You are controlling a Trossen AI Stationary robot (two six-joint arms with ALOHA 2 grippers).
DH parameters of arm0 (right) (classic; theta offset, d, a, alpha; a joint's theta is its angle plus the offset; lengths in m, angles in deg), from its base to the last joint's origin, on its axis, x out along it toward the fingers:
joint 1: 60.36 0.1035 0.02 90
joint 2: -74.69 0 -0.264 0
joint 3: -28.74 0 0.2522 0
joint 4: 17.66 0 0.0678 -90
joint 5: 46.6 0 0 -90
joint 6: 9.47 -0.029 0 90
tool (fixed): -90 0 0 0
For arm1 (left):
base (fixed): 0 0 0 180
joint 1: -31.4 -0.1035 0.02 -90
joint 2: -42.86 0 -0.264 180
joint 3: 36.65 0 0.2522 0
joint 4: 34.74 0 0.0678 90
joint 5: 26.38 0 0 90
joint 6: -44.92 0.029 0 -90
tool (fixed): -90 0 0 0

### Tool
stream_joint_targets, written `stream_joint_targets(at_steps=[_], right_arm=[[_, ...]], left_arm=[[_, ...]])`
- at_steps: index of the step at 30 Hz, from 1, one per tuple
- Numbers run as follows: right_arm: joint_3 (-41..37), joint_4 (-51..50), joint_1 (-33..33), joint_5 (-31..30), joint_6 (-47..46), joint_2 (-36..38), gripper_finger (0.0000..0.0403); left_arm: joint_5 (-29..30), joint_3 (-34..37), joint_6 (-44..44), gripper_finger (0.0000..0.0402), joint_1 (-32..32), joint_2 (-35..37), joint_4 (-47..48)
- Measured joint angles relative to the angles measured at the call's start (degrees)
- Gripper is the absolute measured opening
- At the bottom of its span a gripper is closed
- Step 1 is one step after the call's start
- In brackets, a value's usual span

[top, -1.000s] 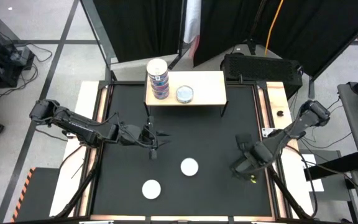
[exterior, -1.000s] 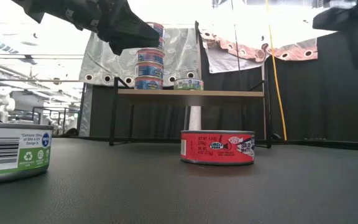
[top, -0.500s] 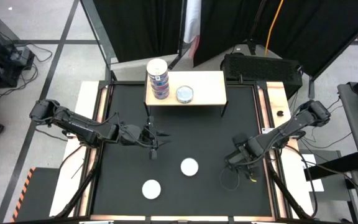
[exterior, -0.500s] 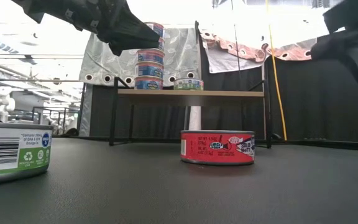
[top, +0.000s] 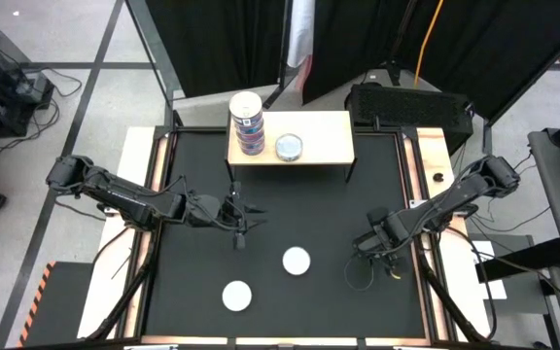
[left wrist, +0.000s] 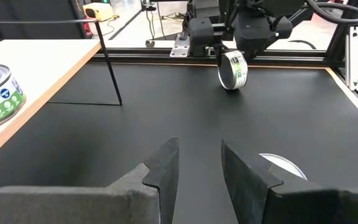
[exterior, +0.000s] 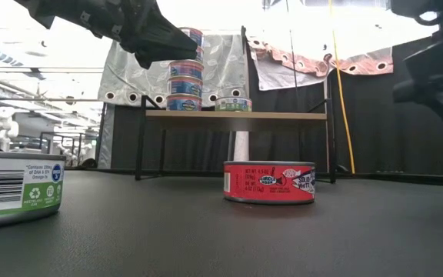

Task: Stack canned seafood by type on shelf
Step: Stack the green tuna can on top of the other green tuna can on the shelf

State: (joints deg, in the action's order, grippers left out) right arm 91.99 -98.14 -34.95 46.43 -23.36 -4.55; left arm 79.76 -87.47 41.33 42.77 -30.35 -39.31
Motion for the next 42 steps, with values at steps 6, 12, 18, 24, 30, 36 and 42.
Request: stream_joint_targets(at_steps=[6, 12, 18, 24, 30, 36, 42], right_arm=[[-0.11, 1.08, 0.02, 0.04, -0.28, 0.0, 0.0219], [-0.11, 2.79, 0.02, -0.15, -0.78, 0.0, 0.0157], [1.58, 6.13, 0.0, -0.39, -4.89, -0.02, 0.0129], [9.61, 8.77, -0.66, -4.6, -13.45, -0.04, 0.0154], [20.48, 15.39, -4.25, -10.17, -15.01, -0.04, 0.0144], [31.44, 23.09, -11.5, -10.64, -8.55, -0.04, 0.014], [40.57, 28.07, -22.7, -10.4, -6.03, -0.02, 0.0148]], left_arm=[[0.02, 0.0, 0.01, 0.0123, 0.0, 0.0, 0.0], [0.04, 0.0, 0.01, 0.0123, 0.0, 0.0, 0.0], [0.07, 0.0, 0.02, 0.0123, 0.0, 0.0, -0.02], [0.11, 0.0, 0.01, 0.0123, 0.0, 0.03, -0.45], [0.9, 0.0, 1.14, 0.0123, 0.0, 2.59, -0.43], [3.84, 0.0, 2.65, 0.0123, 0.39, 9.54, 0.23], [8.2, 0.0, 7.11, 0.0123, 4.14, 17.97, 2.37]])
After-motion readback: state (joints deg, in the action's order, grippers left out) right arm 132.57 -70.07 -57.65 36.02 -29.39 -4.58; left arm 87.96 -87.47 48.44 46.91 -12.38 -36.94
